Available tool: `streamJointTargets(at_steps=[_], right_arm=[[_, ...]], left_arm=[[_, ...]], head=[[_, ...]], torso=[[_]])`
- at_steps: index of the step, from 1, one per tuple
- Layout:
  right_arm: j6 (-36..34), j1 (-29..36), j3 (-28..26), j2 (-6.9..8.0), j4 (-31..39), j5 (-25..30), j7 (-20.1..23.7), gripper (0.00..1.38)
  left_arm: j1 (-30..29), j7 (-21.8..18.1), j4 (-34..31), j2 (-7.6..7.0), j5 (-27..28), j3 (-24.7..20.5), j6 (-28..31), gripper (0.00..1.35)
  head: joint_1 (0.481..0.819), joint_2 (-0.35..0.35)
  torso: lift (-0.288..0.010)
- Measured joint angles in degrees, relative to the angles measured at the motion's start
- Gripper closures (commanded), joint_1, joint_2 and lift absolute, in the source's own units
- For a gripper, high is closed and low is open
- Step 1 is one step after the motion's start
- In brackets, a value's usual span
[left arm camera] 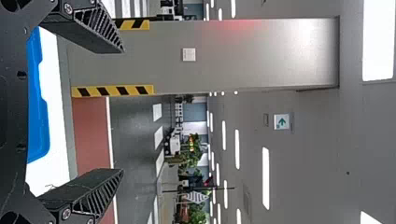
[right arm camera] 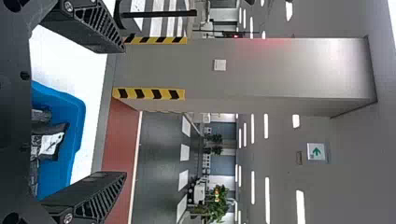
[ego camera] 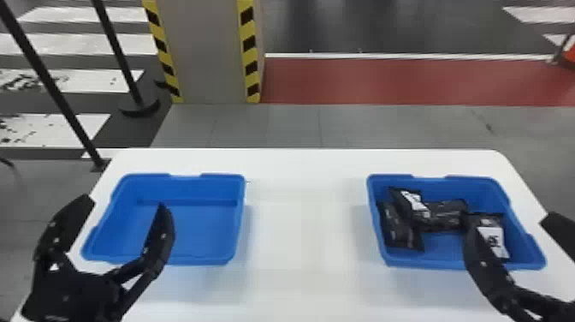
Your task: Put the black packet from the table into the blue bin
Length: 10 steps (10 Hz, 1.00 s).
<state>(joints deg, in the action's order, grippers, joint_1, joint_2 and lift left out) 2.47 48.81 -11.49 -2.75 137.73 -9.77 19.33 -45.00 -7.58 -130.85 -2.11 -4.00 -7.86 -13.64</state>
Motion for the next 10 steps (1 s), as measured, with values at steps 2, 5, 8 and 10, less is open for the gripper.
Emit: streamJointTargets(at_steps=[2, 5, 8, 10], right_arm=[[0.17, -0.17, 0.02, 0.17, -0.8, -0.17, -0.08, 0.08], [0.16, -0.18, 0.0, 0.28, -0.83, -0.17, -0.26, 0.08], [0.11, 0.47, -0.02, 0.43, -0.44, -0.35, -0.9, 0.08], [0.06, 0.54, -0.05, 0.47, -0.53, -0.4, -1.07, 0.08]], left_arm=[[-0.01, 0.0, -0.02, 0.0, 0.0, 0.09, 0.0, 0.12], [-0.14, 0.0, -0.14, -0.04, 0.0, 0.09, 0.12, 0.12], [-0.14, -0.02, -0.14, -0.08, 0.11, 0.21, 0.43, 0.12], [-0.03, 0.0, -0.14, -0.09, 0.16, 0.31, 0.79, 0.12]], head=[[0.695, 0.03], [0.695, 0.028], [0.695, 0.023], [0.695, 0.02]], torso=[[-0.11], [-0.11], [-0.11], [-0.11]])
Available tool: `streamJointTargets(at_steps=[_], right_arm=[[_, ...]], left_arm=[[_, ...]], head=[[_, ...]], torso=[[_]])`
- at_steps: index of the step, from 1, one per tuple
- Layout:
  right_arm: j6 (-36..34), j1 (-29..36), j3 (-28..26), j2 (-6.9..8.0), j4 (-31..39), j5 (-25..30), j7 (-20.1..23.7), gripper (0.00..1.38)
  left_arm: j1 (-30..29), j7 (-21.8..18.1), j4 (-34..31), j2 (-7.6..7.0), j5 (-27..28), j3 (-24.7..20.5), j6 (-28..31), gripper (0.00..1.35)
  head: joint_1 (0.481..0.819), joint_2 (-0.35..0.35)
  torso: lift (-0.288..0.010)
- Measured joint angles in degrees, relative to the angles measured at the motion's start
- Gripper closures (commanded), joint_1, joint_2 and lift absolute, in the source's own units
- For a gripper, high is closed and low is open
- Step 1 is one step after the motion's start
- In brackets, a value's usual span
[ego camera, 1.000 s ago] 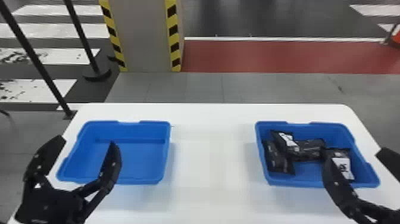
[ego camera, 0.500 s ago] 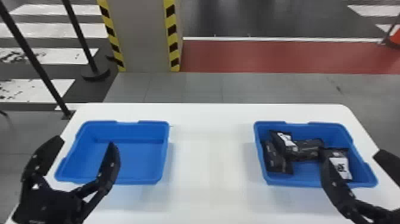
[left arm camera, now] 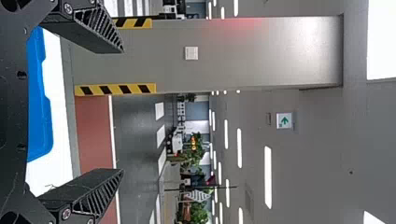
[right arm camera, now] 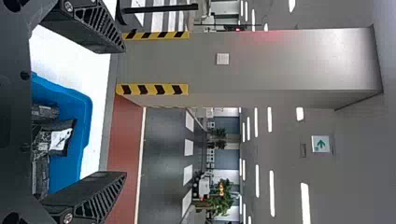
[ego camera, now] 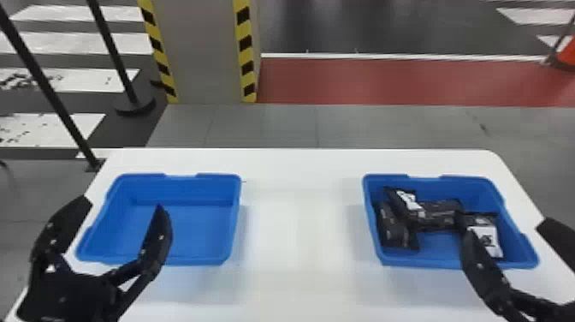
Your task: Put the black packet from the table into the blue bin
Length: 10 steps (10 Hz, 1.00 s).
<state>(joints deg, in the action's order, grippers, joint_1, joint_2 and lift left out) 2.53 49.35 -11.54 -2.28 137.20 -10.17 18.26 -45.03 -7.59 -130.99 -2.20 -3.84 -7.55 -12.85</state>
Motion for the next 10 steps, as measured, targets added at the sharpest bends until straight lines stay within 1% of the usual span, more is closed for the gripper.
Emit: streamJointTargets(at_steps=[10], right_arm=[[-0.7, -0.15, 0.11, 0.0, -0.16, 0.8, -0.51, 0.08]], left_arm=[[0.03, 0.01, 0.0, 0.0, 0.19, 0.01, 0.49, 0.12]], head=[[0.695, 0.018]], torso=[[-0.11]])
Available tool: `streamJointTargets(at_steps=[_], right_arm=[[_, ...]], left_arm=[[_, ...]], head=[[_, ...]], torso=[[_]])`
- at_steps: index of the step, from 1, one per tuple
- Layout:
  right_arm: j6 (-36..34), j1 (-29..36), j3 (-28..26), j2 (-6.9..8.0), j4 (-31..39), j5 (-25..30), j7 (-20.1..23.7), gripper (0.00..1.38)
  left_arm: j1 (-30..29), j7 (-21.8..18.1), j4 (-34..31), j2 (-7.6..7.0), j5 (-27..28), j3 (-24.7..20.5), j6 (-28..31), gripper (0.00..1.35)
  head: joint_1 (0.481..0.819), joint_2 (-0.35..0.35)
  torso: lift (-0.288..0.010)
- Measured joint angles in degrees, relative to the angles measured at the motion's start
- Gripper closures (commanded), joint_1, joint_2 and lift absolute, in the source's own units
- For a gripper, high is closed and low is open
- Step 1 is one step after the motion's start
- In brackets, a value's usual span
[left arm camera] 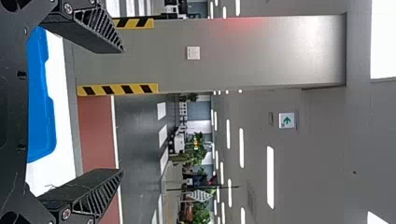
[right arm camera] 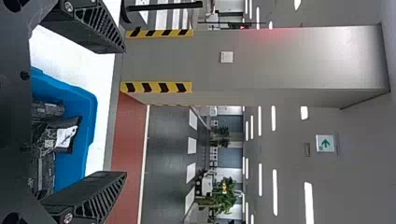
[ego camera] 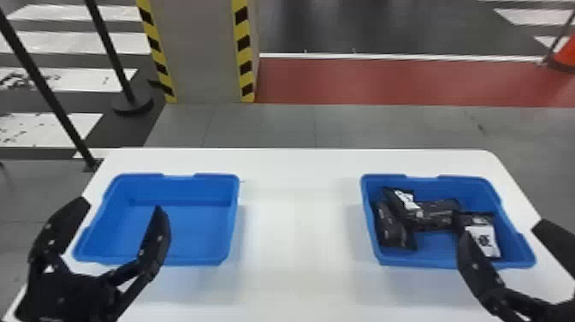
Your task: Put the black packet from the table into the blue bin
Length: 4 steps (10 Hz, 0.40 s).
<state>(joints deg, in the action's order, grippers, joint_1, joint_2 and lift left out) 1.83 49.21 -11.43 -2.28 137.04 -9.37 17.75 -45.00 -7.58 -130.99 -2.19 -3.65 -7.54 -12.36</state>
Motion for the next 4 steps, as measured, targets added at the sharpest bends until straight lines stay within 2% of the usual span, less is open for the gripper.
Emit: streamJointTargets(at_steps=[4], right_arm=[[0.0, 0.0, 0.0, 0.02, -0.06, -0.32, 0.0, 0.09]], left_arm=[[0.0, -0.04, 0.0, 0.0, 0.0, -0.11, -0.08, 0.12]], head=[[0.695, 0.019]], torso=[[-0.11]])
